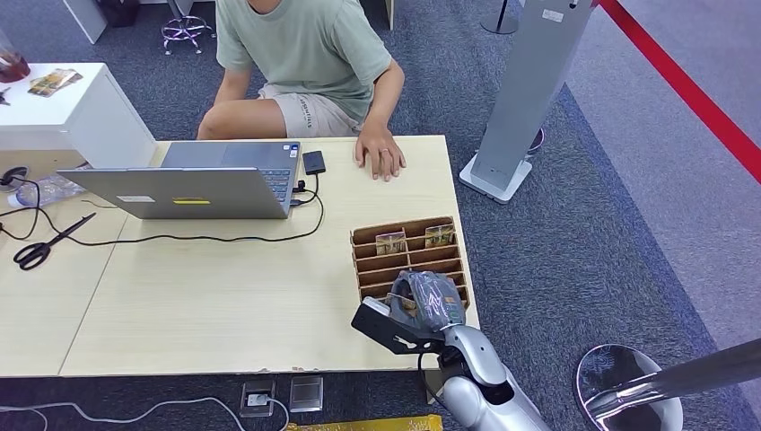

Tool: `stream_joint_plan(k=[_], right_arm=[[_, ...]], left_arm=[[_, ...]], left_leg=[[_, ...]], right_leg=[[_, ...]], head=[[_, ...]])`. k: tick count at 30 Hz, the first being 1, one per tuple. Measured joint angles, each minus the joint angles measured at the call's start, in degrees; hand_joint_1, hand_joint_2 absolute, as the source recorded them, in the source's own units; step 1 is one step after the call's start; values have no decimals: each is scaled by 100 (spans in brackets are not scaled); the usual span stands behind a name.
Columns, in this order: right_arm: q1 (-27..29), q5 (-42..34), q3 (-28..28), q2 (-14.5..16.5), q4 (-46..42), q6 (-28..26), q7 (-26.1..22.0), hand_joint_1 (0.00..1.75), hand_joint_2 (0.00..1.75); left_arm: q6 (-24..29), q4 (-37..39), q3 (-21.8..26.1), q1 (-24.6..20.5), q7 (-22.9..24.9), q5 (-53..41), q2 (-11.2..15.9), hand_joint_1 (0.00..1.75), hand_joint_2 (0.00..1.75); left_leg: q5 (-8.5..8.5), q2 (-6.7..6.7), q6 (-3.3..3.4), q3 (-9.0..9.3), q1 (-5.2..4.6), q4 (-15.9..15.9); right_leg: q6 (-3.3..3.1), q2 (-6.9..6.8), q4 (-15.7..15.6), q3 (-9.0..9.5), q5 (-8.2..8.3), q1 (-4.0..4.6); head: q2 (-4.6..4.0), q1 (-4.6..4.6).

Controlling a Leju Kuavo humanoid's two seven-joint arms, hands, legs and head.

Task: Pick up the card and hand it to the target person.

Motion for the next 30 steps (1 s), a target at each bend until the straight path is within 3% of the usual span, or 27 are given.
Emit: stream_joint_plan(k=[5,13,18,25,30], right_arm=[[14,97,0,-2,-1,-280,-195,173,175],[120,875,0,-11,-253,-1628,-1174,173,175],[242,1034,0,-17,-513,-2107,-1449,173,175],[92,631,11,-17,-580,-1804,-1345,173,175],[-717,436,146,48,-247,-1079,-749,173,175]], left_arm=[[13,0,0,1,-19,6,0,0,0],[40,0,0,1,-100,7,0,0,0],[74,0,0,1,-101,2,0,0,0],[-30,0,-1,0,-99,-74,6,0,0],[-71,0,-4,-8,-124,-128,7,0,0]], left_leg=[[0,0,0,0,0,0],[0,1,0,0,0,0],[0,1,0,0,0,0],[0,2,0,-2,0,0],[3,3,-1,-1,0,0]], right_leg=[[0,0,0,-1,0,0],[0,1,0,-2,0,0],[0,1,0,-2,0,0],[0,2,0,0,0,0],[-1,2,2,1,2,0]], head=[[0,2],[2,-3],[0,0],[0,3],[0,0]])
